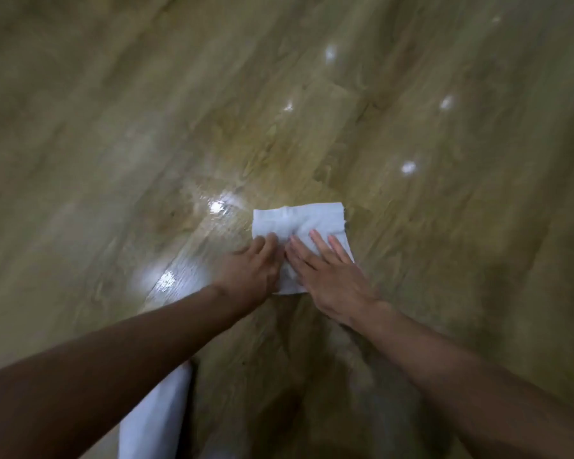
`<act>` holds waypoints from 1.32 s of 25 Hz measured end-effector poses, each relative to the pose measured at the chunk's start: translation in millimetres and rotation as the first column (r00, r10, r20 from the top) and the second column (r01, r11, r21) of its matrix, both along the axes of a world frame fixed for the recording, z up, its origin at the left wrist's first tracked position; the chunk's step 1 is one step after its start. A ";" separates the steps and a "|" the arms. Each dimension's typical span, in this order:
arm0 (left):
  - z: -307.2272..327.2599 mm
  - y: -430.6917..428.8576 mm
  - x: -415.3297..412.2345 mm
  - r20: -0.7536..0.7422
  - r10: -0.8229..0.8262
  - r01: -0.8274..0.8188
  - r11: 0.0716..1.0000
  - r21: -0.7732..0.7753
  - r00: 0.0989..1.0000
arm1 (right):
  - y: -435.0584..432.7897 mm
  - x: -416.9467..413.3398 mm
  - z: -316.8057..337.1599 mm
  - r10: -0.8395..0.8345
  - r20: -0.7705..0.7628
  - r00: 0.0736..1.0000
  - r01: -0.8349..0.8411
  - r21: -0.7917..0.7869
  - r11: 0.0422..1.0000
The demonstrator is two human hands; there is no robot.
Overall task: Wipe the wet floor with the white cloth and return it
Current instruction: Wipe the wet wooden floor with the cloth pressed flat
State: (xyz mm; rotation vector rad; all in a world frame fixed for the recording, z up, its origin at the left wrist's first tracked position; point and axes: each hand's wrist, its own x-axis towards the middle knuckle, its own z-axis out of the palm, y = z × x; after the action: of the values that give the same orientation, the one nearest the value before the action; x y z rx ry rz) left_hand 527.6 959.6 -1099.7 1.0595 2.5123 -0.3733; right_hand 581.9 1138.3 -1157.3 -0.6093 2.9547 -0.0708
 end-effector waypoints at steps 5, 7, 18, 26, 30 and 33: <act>22.6 -69.4 -31.5 0.056 0.215 -0.192 0.941 -0.278 0.975 | -70.6 -75.9 -1.2 0.255 0.046 0.966 -0.257 0.058 0.965; 25.3 -88.6 -18.3 0.074 0.123 -0.099 0.958 -0.269 0.990 | -72.4 -77.0 -0.2 0.270 0.110 0.957 -0.273 0.014 0.962; -21.6 -90.1 -40.9 0.093 0.754 -0.760 0.643 0.094 0.650 | -137.1 -186.8 16.0 0.510 0.345 0.788 -0.527 -0.051 0.848; 0.9 -89.9 -58.2 0.277 0.823 -0.866 0.492 0.086 0.495 | -153.6 -209.1 59.6 0.443 0.640 0.627 -0.651 0.118 0.750; 5.1 -77.3 -60.9 0.342 0.875 -0.938 0.338 0.077 0.343 | -149.0 -222.4 55.8 0.495 0.662 0.563 -0.687 0.041 0.726; 1.3 -62.4 -70.1 0.362 0.902 -0.971 0.239 0.031 0.233 | -142.8 -236.9 52.5 0.578 0.656 0.485 -0.774 0.015 0.633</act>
State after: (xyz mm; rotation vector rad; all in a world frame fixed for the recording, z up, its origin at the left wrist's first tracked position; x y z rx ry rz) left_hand 457.5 897.1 -1098.5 -0.5452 2.4182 0.4703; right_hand 345.0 995.4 -1104.8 -1.3751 1.8521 0.2398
